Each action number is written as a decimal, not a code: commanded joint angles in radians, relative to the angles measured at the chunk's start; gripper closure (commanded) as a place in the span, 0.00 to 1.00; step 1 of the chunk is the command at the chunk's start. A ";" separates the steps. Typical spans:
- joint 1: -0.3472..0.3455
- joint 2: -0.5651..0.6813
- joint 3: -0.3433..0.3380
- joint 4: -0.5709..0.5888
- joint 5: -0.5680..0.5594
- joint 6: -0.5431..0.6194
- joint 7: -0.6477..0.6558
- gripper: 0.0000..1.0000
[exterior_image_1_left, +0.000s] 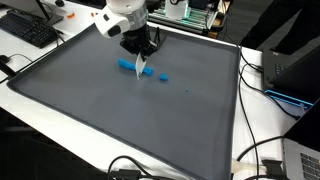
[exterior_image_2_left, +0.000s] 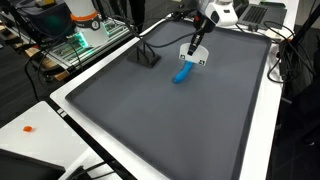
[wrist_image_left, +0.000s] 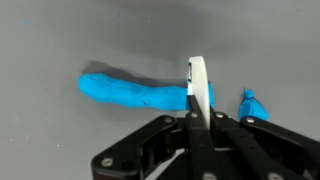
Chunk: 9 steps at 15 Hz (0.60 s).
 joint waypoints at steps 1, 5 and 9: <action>-0.006 0.007 0.001 -0.022 -0.011 0.032 -0.010 0.99; -0.006 0.017 0.002 -0.032 -0.004 0.047 -0.006 0.99; -0.010 0.021 0.003 -0.054 0.004 0.071 -0.002 0.99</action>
